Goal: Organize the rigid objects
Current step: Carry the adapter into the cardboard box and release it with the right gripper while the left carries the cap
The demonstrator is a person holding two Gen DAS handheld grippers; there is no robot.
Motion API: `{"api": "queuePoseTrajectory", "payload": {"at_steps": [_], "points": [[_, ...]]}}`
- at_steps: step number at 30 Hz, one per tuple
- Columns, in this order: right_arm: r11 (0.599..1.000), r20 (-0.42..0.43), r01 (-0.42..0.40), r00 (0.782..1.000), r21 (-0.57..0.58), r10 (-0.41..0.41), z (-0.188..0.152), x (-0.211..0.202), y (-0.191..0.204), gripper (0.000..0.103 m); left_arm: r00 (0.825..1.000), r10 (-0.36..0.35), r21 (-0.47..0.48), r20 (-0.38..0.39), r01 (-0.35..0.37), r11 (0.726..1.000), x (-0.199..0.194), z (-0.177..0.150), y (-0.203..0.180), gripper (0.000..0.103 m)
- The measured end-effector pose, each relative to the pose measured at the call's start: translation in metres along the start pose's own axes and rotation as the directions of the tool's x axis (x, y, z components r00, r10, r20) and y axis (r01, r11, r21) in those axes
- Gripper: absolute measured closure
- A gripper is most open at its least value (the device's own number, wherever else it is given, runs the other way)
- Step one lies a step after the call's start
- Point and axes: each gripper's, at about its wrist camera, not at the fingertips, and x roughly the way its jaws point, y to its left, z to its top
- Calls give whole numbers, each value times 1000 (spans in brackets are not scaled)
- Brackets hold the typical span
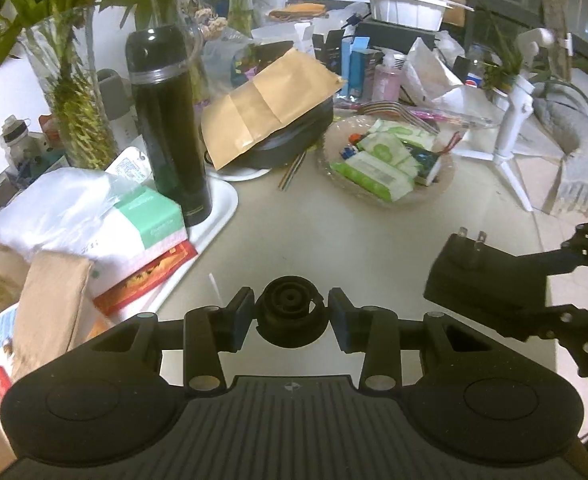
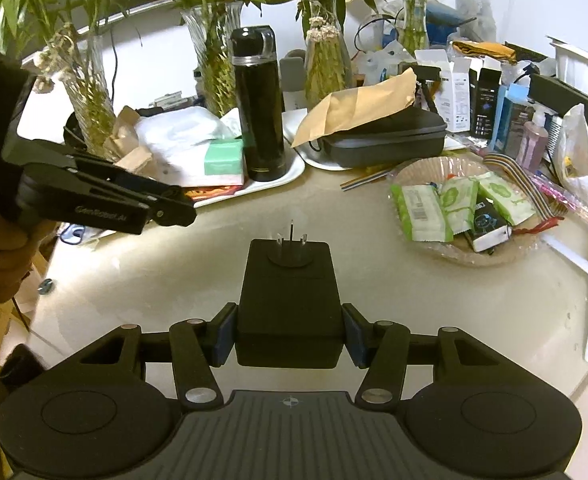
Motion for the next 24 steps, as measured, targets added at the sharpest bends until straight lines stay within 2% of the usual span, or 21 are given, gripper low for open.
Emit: {"api": "queuePoseTrajectory", "payload": {"at_steps": [9,16,24], "points": [[1000,38,-8,999,27,7,-16,-34,20,46,1000,13,15,-6,-13,1000,-48,-21,-19,63],[999,53,-19,998,31,17,-37,-61,44,46,1000,-14,-10,-17,14,1000,-78,-44,-32,63],[998,50,-9,999,61,6,-67,-91,68,46,998,-54,5,-41,55,998,-109,-74,-53,63]]}}
